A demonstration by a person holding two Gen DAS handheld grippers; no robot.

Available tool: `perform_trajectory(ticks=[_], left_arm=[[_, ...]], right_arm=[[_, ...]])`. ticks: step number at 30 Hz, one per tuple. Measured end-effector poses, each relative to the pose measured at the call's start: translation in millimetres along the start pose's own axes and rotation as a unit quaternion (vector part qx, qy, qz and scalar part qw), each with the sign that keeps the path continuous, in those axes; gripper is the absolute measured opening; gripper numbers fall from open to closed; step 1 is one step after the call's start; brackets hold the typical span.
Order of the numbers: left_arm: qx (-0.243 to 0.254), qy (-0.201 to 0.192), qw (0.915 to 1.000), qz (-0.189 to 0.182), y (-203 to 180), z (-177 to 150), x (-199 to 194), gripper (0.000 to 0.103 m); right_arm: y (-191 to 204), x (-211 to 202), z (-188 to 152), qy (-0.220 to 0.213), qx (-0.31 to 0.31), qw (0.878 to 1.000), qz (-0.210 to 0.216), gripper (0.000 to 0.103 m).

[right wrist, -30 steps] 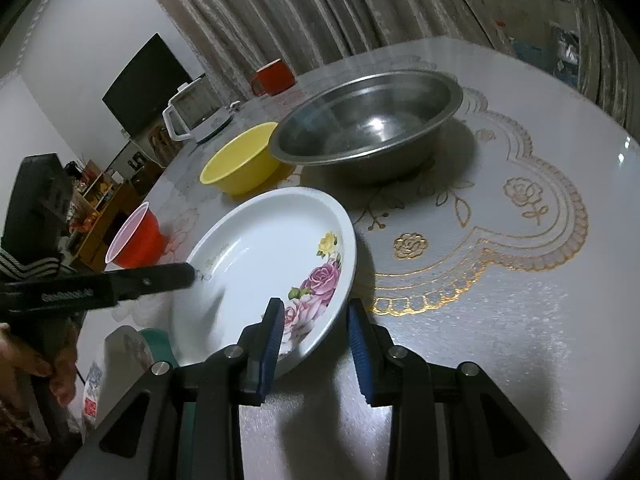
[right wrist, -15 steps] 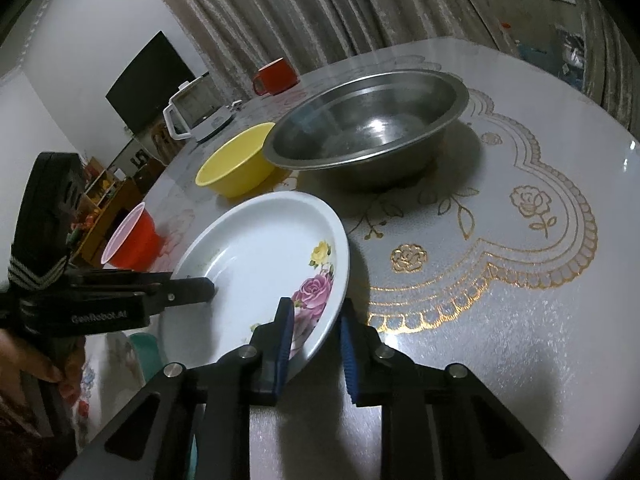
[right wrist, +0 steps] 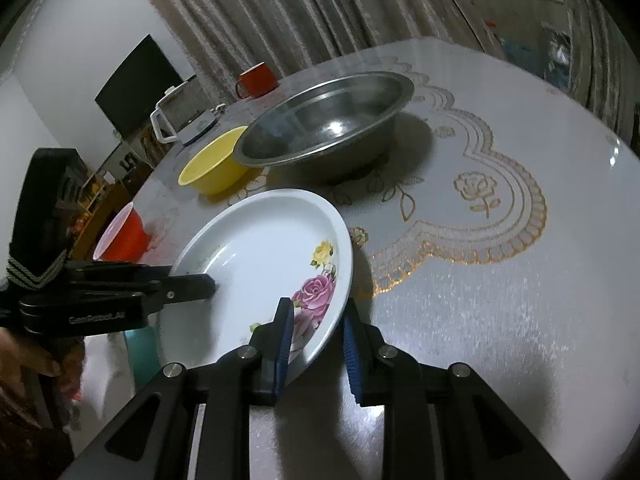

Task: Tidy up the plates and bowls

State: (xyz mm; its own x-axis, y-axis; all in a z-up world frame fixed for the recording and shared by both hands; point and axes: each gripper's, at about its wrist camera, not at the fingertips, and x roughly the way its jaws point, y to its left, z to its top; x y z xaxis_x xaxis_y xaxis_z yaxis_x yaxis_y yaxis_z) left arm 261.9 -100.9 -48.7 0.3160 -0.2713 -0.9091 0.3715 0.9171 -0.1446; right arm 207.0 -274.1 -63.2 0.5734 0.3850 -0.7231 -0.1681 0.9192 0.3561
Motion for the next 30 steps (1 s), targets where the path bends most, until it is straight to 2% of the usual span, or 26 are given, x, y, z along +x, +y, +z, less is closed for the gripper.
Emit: perform_trajectory(ticks=[7,11,14,17,19,21,23,25,28,30], left_arm=[[0.019,-0.003,0.9998,-0.011,-2.5,-9.8,-5.1,0.033],[0.054,0.000,0.9984,-0.014,-14.5,-19.7,-8.0,0.047],[0.043,0.012,0.9989,-0.011,-19.1,-15.6,-6.1,0.052],[0.031,0.014,0.9994,-0.007,-17.2,-12.8,-6.9,0.047],[0.019,0.009,0.9998,-0.006,-11.0,-10.0,-7.0,0.035],[0.005,0.004,0.9999,-0.015,-1.8,-10.2,-8.6,0.030],[0.001,-0.001,0.9998,-0.018,2.2,-12.6,-10.4,0.028],[0.011,-0.008,0.9999,0.000,-2.5,-14.2,-12.2,0.029],[0.044,-0.033,0.9979,0.034,-19.7,-19.6,-18.2,0.029],[0.060,-0.043,0.9967,0.035,-29.2,-22.1,-20.9,0.028]], right_arm=[[-0.8,-1.6,-1.5,-0.010,-0.010,1.000,-0.002,0.021],[-4.5,-6.3,-4.0,-0.011,-0.009,1.000,0.000,0.021],[-6.9,-6.8,-4.8,-0.011,0.002,1.000,0.008,0.021],[-8.5,-5.5,-4.8,-0.011,0.009,1.000,0.012,0.021],[-8.1,-5.2,-4.4,-0.009,0.005,1.000,0.012,0.021],[-8.3,-5.2,-4.7,-0.010,0.005,1.000,0.013,0.022],[-8.3,-5.3,-5.0,-0.012,0.003,1.000,0.014,0.022],[-7.1,-5.3,-4.9,-0.012,0.001,1.000,0.011,0.022],[-3.3,-6.0,-5.4,-0.013,-0.010,1.000,-0.001,0.022],[-6.6,-8.1,-5.8,-0.014,-0.013,1.000,-0.001,0.022]])
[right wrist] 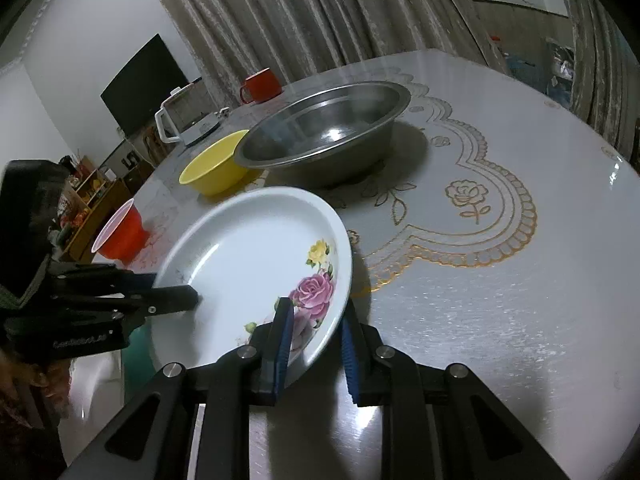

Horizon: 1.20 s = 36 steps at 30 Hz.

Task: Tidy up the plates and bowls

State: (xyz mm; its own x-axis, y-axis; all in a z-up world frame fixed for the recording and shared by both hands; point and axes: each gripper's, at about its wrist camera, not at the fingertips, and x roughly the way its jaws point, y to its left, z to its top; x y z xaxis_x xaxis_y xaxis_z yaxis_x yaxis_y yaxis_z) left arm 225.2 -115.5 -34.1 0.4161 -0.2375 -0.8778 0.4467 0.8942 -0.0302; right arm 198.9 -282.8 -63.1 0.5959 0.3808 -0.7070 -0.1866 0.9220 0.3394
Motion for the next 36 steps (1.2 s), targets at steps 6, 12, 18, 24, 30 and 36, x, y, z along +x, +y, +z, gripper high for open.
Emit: perform_trajectory(ticks=[6,12,18,24,30,36], left_arm=[[-0.006,-0.010,0.9997,-0.023,-13.1,-5.5,-2.4,0.028],[-0.025,-0.021,0.9987,-0.039,-15.3,-8.2,-3.6,0.028],[-0.026,-0.038,0.9979,-0.045,-21.5,-8.5,-10.2,0.028],[-0.032,-0.056,0.9967,-0.049,-24.5,-7.2,-20.1,0.028],[-0.029,-0.073,0.9957,-0.048,-26.7,-10.5,-31.4,0.028],[-0.055,-0.077,0.9937,-0.060,-18.8,-20.1,-42.9,0.028]], right_arm=[[-17.4,-10.2,-1.9,-0.002,0.026,1.000,-0.001,0.021],[-23.3,-21.2,-5.4,-0.007,0.038,0.999,0.001,0.020],[-25.4,-34.2,-4.9,-0.018,0.041,0.999,0.005,0.020],[-23.9,-48.3,-4.0,-0.030,0.044,0.998,0.013,0.020],[-20.3,-59.8,-0.9,-0.039,0.043,0.998,0.018,0.020],[-11.6,-68.9,0.2,-0.044,0.033,0.998,0.028,0.020]])
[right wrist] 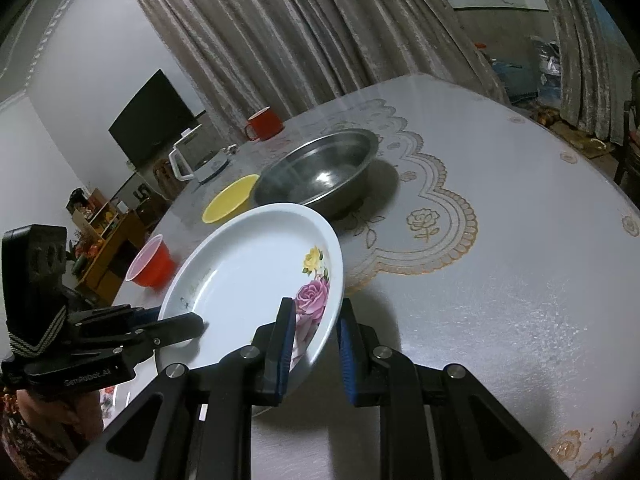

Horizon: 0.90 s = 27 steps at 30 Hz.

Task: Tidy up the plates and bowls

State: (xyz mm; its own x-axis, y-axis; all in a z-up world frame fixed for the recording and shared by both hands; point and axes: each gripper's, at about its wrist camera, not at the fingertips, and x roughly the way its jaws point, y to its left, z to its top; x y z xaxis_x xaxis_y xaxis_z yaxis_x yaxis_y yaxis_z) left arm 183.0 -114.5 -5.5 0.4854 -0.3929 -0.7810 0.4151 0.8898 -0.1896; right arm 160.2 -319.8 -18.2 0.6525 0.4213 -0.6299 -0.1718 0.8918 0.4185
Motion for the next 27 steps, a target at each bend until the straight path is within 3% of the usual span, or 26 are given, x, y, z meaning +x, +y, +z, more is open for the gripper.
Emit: perform_trajectory(ticks=[18,27], left_arm=[[-0.086,-0.033,0.9956,-0.018,37.0,-41.7,-46.7,0.028],[-0.113,-0.045,0.9924,-0.021,52.0,-86.0,-77.5,0.028]], right_arm=[[50.5,-0.6,-6.0,0.015,-0.033,0.998,0.048,0.020],[83.8,-0.3,-19.5,0.029,-0.061,0.996,0.063,0.020]])
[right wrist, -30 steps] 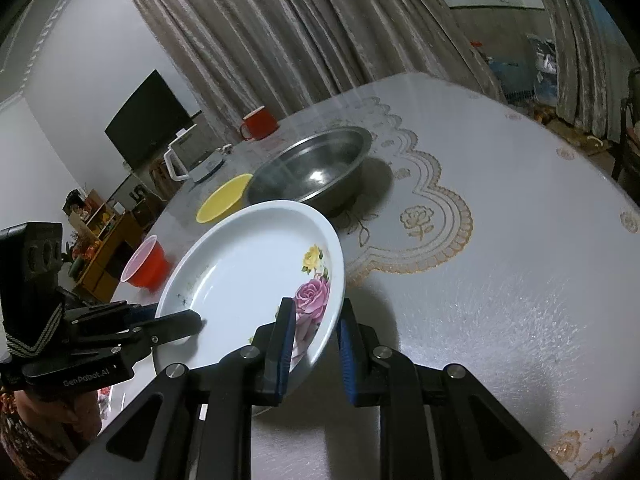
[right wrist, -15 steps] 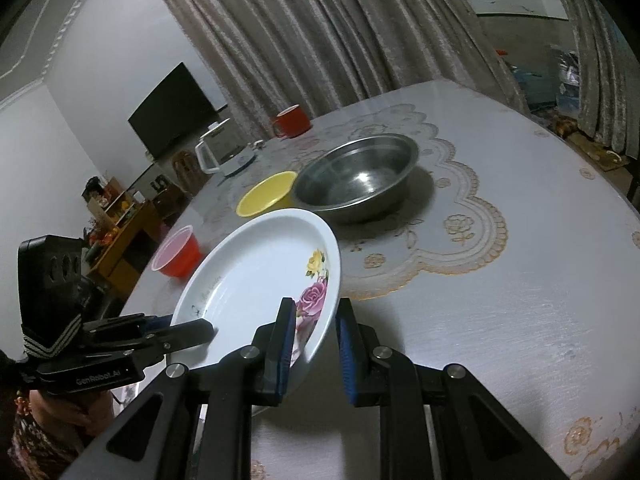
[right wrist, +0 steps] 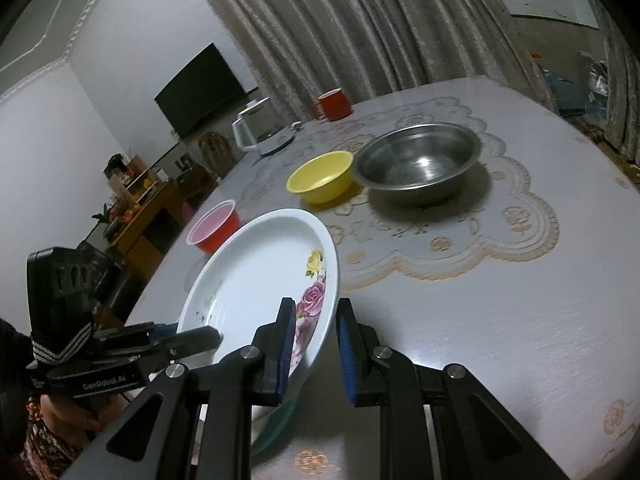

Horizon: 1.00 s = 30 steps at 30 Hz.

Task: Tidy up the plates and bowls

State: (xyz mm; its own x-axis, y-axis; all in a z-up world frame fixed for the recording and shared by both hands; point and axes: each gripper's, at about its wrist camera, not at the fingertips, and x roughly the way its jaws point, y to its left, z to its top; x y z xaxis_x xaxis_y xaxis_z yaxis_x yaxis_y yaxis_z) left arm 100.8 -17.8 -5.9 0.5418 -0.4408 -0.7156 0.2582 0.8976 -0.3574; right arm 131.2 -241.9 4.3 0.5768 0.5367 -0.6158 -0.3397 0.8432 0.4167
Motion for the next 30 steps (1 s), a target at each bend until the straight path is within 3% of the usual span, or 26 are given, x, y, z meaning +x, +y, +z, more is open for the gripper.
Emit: perform_trajectory(ticks=[12,30], left_arm=[[-0.047,0.003,0.9987,0.020,36.0,-34.1,-20.0,0.028],[-0.048,0.010,0.9977,0.048,47.8,-52.3,-27.5,0.028]], right_arm=[[36.2,28.4,-30.1,0.055,-0.021,0.998,0.026,0.020],[52.4,45.2,-48.5,0.099,-0.033,0.994,0.017,0.021]])
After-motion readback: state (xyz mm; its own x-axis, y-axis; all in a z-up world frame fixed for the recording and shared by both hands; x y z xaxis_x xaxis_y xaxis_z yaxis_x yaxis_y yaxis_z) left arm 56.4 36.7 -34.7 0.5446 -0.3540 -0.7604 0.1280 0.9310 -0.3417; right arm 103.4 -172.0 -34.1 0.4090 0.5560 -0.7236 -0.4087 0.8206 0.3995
